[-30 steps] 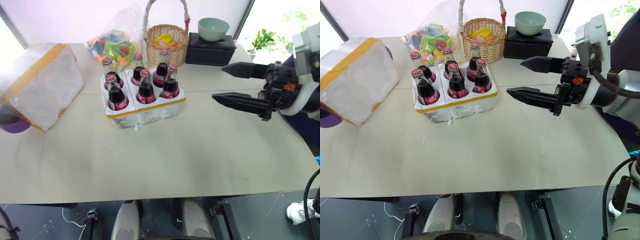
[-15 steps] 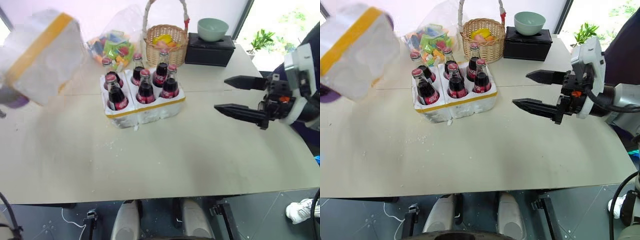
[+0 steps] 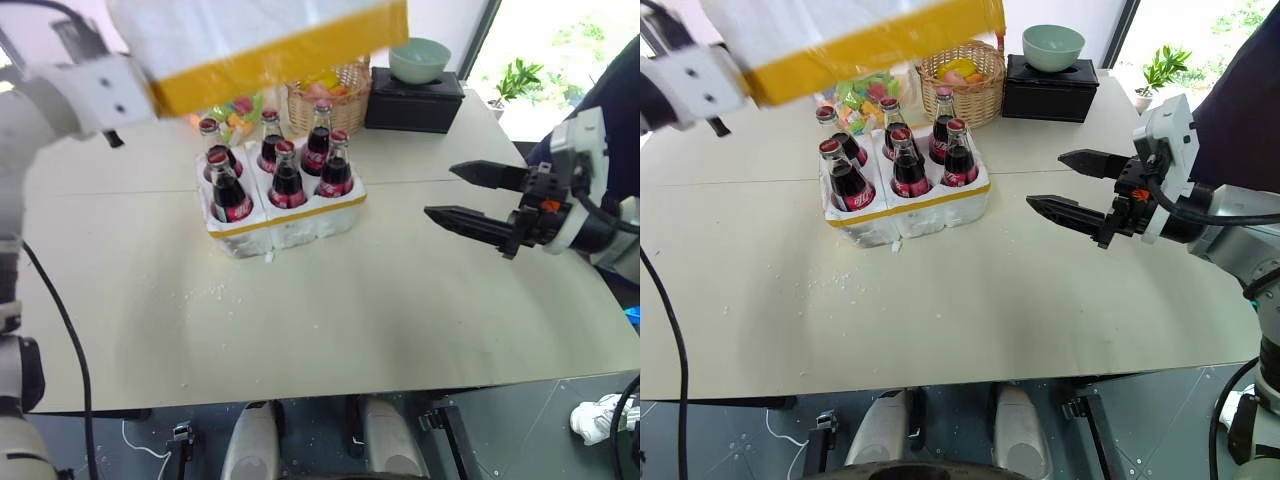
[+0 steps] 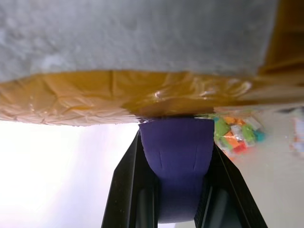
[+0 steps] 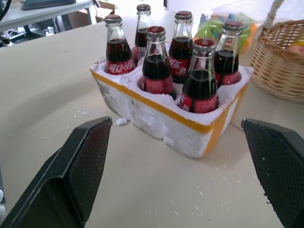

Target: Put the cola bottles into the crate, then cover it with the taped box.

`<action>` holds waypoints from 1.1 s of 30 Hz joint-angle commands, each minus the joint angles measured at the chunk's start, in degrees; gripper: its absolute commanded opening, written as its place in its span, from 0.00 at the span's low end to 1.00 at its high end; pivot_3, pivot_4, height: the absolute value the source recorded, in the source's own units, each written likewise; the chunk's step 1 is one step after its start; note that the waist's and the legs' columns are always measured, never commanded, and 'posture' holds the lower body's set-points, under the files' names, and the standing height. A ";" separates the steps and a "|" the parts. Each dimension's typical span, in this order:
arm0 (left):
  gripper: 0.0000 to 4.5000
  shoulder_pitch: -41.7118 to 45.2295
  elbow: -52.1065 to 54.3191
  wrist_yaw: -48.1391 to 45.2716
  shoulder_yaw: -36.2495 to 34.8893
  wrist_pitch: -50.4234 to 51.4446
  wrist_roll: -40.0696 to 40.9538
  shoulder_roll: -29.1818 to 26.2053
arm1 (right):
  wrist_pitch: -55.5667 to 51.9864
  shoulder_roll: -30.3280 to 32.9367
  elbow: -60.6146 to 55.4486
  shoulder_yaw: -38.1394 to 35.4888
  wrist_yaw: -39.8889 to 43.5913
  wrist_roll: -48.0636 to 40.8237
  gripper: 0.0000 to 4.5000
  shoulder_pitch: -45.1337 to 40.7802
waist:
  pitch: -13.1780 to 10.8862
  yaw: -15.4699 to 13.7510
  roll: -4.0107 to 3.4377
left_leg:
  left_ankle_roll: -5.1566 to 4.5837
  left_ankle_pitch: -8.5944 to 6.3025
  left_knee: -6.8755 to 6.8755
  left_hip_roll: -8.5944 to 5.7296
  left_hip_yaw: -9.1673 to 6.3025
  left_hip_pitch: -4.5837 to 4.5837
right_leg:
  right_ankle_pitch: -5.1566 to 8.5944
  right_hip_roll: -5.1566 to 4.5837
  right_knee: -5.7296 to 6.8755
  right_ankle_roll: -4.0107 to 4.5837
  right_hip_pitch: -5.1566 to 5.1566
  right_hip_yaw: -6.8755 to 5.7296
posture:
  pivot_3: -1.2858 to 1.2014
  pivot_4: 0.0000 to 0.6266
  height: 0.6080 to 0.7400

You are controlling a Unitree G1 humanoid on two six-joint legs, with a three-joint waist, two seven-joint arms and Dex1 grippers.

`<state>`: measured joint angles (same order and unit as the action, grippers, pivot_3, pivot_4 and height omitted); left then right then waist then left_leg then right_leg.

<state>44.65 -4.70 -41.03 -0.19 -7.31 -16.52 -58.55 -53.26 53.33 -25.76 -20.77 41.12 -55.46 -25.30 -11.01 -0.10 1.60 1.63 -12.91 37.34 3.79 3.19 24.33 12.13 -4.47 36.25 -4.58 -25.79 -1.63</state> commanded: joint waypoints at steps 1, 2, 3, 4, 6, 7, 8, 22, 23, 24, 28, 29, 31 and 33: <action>0.07 -4.77 4.75 5.22 2.61 0.80 -11.93 -1.96 | 0.42 -0.95 -1.59 -2.00 -2.74 -1.61 1.00 -0.80 | 0.00 -0.06 0.00 | 0.00 0.00 0.00 0.00 0.00 0.00 | 0.00 0.01 0.00 0.00 0.00 0.00 | 0.52 0.24 1.00; 0.07 -5.66 5.13 5.79 3.19 0.77 -13.79 -2.15 | 0.34 -1.09 -1.84 -2.04 -3.22 -1.83 1.00 -0.78 | 0.02 -0.13 -0.03 | 0.00 0.00 0.01 0.00 -0.02 0.00 | 0.00 0.01 -0.02 0.00 0.03 0.00 | 0.52 0.24 1.00; 0.07 -6.07 5.35 6.09 3.37 0.75 -14.68 -2.17 | 0.33 -1.12 -2.03 -1.99 -3.54 -2.07 1.00 -0.76 | 0.04 -0.28 -0.06 | 0.00 0.00 0.01 0.00 -0.01 -0.04 | 0.00 0.00 -0.03 0.00 0.08 0.01 | 0.52 0.24 1.00; 0.07 -6.12 5.86 7.09 3.69 0.28 -15.94 -1.82 | 0.33 -1.25 -2.20 -2.04 -4.00 -2.44 1.00 -0.75 | 0.04 -0.43 -0.06 | 0.00 0.00 0.00 0.00 -0.02 -0.12 | 0.01 0.00 -0.06 0.01 0.17 0.00 | 0.52 0.24 1.00; 0.07 -6.06 6.85 8.49 3.89 0.09 -17.80 -0.91 | 0.41 -1.42 -2.41 -2.15 -4.85 -2.98 1.00 -0.66 | 0.04 -0.58 -0.06 | 0.00 -0.01 0.00 0.00 -0.02 -0.28 | 0.02 0.00 -0.07 0.02 0.32 0.00 | 0.52 0.24 1.00; 0.07 -6.26 7.69 8.83 4.23 0.69 -19.18 -0.39 | 0.47 -1.57 -2.45 -2.17 -5.49 -3.07 1.00 -0.59 | 0.05 -0.68 -0.06 | 0.00 -0.01 -0.01 0.00 -0.02 -0.33 | 0.02 -0.01 -0.10 0.03 0.39 0.00 | 0.52 0.24 1.00; 0.07 -6.44 8.22 8.95 4.46 1.22 -20.07 -0.07 | 0.52 -1.63 -2.47 -2.15 -5.96 -3.14 1.00 -0.53 | 0.05 -0.73 -0.06 | 0.00 -0.01 0.00 0.00 -0.03 -0.33 | 0.03 -0.02 -0.11 0.04 0.41 0.00 | 0.52 0.24 1.00; 0.07 -18.50 21.85 2.59 1.44 10.20 -24.87 1.18 | 0.89 -3.16 -4.25 -2.50 -10.67 -4.78 1.00 1.00 | 0.25 -0.60 -0.29 | -0.01 -0.02 -0.10 -0.01 -0.04 -0.63 | 0.13 -0.03 -0.16 0.17 0.65 0.00 | 0.52 0.24 1.00; 0.07 -19.03 22.22 2.09 0.79 10.51 -24.87 0.62 | 0.97 -3.26 -4.46 -2.50 -10.90 -4.88 1.00 1.24 | 0.25 -0.60 -0.29 | -0.02 -0.02 -0.11 -0.01 -0.04 -0.70 | 0.15 -0.04 -0.16 0.18 0.72 0.00 | 0.52 0.24 1.00; 0.07 -19.27 22.34 1.96 0.02 10.71 -24.87 0.07 | 1.01 -3.40 -4.68 -2.59 -11.20 -5.06 1.00 1.55 | 0.26 -0.60 -0.31 | -0.02 -0.02 -0.15 -0.01 -0.04 -0.77 | 0.15 -0.04 -0.17 0.19 0.78 0.00 | 0.52 0.24 1.00; 0.07 -17.28 20.10 3.01 -1.54 10.00 -24.25 -1.45 | 1.28 -3.75 -5.29 -2.90 -12.03 -5.62 1.00 2.86 | 0.23 -0.60 -0.28 | -0.02 -0.03 -0.18 -0.01 -0.04 -0.88 | 0.18 -0.05 -0.18 0.21 0.87 0.00 | 0.52 0.24 1.00; 0.07 -16.37 18.69 3.03 -1.53 9.41 -24.17 -2.16 | 1.38 -3.78 -5.17 -2.92 -12.05 -5.58 1.00 3.07 | 0.20 -0.59 -0.23 | -0.02 -0.03 -0.17 -0.01 -0.05 -0.86 | 0.18 -0.04 -0.18 0.21 0.85 -0.01 | 0.52 0.24 1.00; 0.07 -14.47 15.80 4.03 -1.57 7.65 -24.23 -3.40 | 1.52 -3.95 -4.82 -2.77 -12.05 -5.40 1.00 3.20 | 0.20 -0.52 -0.22 | -0.02 -0.03 -0.17 0.00 -0.06 -0.81 | 0.18 -0.03 -0.19 0.21 0.82 -0.01 | 0.52 0.24 1.00; 0.07 -12.44 12.93 5.26 -1.22 5.05 -24.39 -4.75 | 1.87 -4.08 -4.15 -2.21 -11.78 -4.92 1.00 2.89 | 0.20 -0.47 -0.23 | -0.03 -0.04 -0.18 0.00 -0.06 -0.80 | 0.18 -0.03 -0.20 0.20 0.80 -0.02 | 0.52 0.24 1.00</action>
<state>30.36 10.34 -37.02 0.27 -1.24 -40.44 -61.03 -52.91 49.38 -29.09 -21.26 29.19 -59.86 -21.93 -10.82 -0.58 1.38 1.59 -12.95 37.15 3.79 3.12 23.54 12.31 -4.50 36.05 -4.38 -25.00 -1.65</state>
